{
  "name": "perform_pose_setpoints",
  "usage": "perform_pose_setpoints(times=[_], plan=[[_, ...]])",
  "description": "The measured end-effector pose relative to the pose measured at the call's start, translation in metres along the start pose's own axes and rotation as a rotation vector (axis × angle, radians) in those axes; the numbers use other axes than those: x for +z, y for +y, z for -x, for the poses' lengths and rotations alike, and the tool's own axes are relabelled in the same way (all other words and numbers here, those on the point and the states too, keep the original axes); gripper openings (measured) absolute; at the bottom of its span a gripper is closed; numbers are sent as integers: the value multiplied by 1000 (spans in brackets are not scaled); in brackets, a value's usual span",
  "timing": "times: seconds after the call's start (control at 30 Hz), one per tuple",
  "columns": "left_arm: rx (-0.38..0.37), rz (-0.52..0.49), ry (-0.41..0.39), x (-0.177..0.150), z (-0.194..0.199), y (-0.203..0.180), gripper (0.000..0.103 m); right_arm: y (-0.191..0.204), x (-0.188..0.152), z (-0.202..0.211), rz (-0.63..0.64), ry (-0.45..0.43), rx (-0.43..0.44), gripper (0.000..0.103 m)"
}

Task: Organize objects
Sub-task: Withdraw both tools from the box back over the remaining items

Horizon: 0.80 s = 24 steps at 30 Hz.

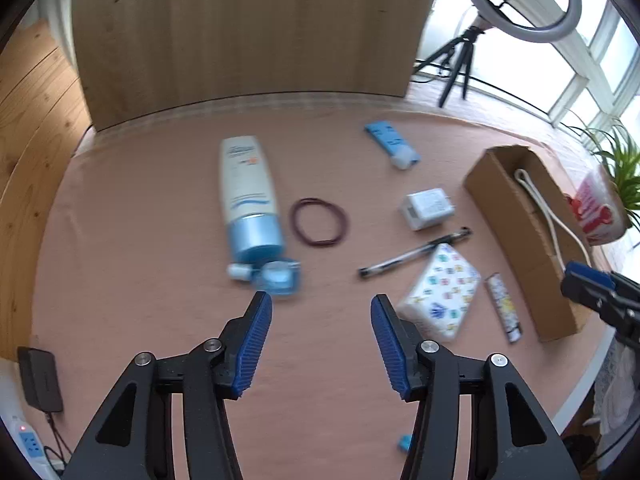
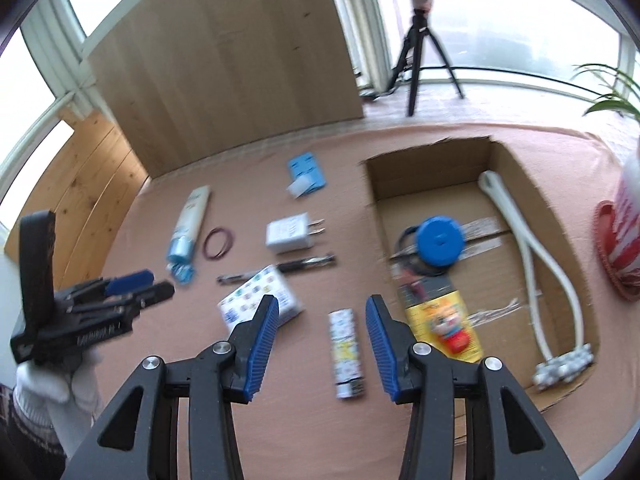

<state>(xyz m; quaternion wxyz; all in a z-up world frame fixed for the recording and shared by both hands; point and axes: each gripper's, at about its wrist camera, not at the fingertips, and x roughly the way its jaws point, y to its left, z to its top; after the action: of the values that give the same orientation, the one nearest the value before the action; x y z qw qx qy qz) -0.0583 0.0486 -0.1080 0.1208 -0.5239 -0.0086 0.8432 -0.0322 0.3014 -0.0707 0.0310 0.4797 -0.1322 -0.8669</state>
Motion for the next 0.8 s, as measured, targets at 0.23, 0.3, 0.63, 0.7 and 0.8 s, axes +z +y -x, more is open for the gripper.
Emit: perform_pose_setpoints(times=[0.23, 0.3, 0.63, 0.7, 0.8], plan=[[52, 71, 46, -3, -14, 46, 62, 28, -12, -26, 35, 90, 24, 42], [55, 72, 53, -5, -22, 49, 64, 35, -12, -34, 38, 108, 26, 49], [58, 60, 73, 2, -62, 38, 84, 57, -2, -63, 93, 139, -6, 58], [67, 66, 82, 4, -69, 38, 84, 59, -1, -68, 105, 146, -12, 61], [75, 85, 86, 7, -77, 37, 84, 60, 3, -78, 121, 160, -29, 62]])
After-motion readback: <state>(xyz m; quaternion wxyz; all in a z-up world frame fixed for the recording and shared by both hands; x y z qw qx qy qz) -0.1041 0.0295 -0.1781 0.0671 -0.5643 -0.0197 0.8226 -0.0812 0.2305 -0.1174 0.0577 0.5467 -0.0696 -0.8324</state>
